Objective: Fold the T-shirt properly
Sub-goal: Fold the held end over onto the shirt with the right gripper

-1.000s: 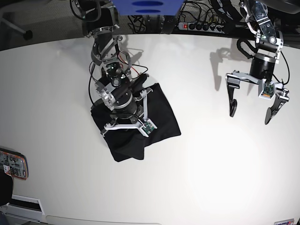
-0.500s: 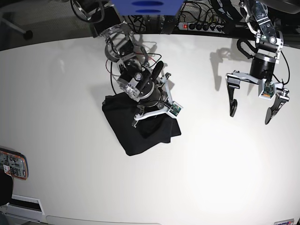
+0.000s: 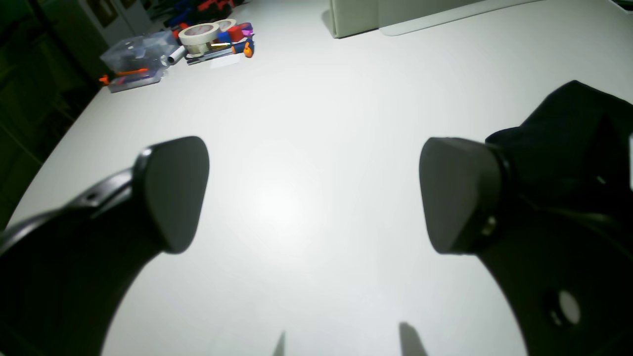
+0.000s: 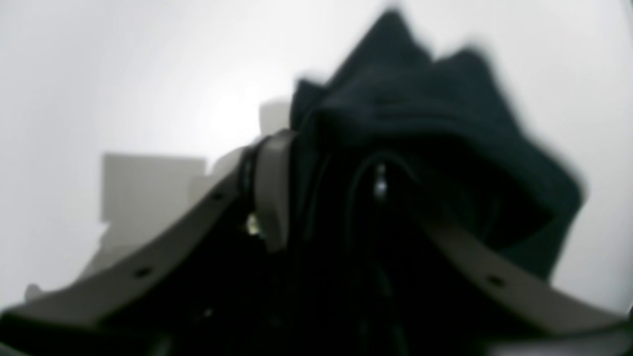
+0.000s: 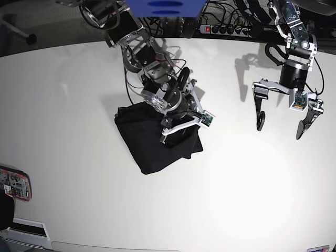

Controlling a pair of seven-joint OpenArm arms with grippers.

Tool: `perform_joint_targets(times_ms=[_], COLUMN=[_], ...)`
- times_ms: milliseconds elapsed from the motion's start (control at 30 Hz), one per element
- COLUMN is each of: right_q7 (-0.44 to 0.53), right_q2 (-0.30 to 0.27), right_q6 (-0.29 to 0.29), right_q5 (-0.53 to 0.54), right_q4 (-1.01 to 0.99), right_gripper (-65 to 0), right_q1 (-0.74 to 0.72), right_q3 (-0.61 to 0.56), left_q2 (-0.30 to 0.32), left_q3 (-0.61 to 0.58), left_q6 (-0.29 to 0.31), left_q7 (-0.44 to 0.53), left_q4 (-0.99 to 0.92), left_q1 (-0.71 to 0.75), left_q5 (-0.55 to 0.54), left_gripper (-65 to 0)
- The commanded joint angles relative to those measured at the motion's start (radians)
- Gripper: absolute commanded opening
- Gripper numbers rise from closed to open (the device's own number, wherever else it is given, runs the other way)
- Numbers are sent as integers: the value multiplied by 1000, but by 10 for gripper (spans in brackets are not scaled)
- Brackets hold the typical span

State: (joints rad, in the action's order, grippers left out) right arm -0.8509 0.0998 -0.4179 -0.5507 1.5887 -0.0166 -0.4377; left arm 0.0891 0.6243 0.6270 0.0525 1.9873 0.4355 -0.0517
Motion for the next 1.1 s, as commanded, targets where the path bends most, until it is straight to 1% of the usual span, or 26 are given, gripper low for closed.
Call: perform_joint_targets(times_ms=[0, 67, 133, 400, 500, 867, 1033, 1067], right_q7=[14, 14, 15, 15, 15, 11, 14, 14], right_q2=[8, 8, 8, 8, 8, 8, 8, 8], right_q6=[6, 6, 6, 6, 6, 6, 6, 6], right_q5=[4, 4, 4, 4, 4, 4, 7, 11], right_q4=[20, 20, 20, 26, 29, 154, 207, 207], right_gripper=[-425, -395, -380, -377, -377, -376, -376, -376], right_q1=[-13, -13, -13, -64, -64, -93, -101, -110], right_q3=[-10, -37, -66, -155, -152, -148, -48, -19], left_q2=[7, 7, 7, 7, 7, 7, 7, 1], left_q3=[2, 2, 2, 4, 6, 4, 1, -5], left_q6=[-3, -3, -3, -3, -3, -3, -3, -3], left_q7=[30, 30, 30, 30, 30, 30, 28, 14], left_q4=[17, 17, 17, 17, 17, 17, 17, 17], left_q1=[0, 0, 0, 1, 1, 0, 0, 0], left_q5=[-17, -17, -17, -17, -17, -15, -15, -14], left_gripper=[0, 0, 0, 0, 0, 0, 0, 0])
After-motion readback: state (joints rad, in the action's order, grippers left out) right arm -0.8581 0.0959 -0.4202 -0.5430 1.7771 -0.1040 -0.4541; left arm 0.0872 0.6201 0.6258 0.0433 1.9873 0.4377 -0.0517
